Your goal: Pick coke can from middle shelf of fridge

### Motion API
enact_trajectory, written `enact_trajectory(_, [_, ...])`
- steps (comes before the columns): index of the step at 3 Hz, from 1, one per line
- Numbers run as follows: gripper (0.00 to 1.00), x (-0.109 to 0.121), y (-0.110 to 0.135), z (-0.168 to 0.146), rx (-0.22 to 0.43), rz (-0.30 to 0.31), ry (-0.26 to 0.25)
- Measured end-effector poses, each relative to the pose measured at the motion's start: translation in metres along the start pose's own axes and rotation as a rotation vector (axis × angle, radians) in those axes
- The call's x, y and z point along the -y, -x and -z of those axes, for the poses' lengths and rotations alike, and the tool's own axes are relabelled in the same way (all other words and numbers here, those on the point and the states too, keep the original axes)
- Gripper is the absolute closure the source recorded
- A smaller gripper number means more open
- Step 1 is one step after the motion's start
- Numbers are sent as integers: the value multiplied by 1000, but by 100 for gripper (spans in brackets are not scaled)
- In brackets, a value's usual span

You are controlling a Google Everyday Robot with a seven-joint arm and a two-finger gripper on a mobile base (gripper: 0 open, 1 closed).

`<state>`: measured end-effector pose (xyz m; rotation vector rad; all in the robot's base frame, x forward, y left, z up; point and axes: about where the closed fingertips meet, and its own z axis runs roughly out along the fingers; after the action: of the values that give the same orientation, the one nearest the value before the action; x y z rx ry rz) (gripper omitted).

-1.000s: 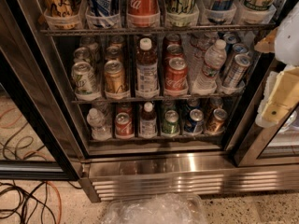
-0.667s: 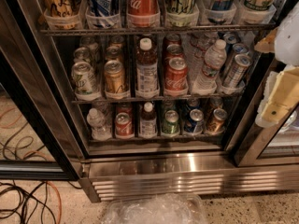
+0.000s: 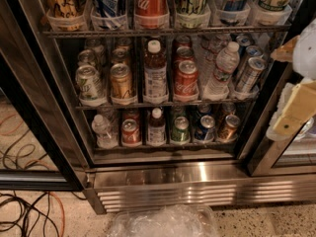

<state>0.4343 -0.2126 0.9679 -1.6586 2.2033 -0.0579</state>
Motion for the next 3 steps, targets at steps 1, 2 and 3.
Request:
enact_trajectory(1, [0, -5, 3, -7, 60, -31, -26])
enact_trajectory(2, [0, -7, 12, -20, 149, -75, -61])
enact_trajectory(3, [0, -6, 23, -34, 265, -157, -120])
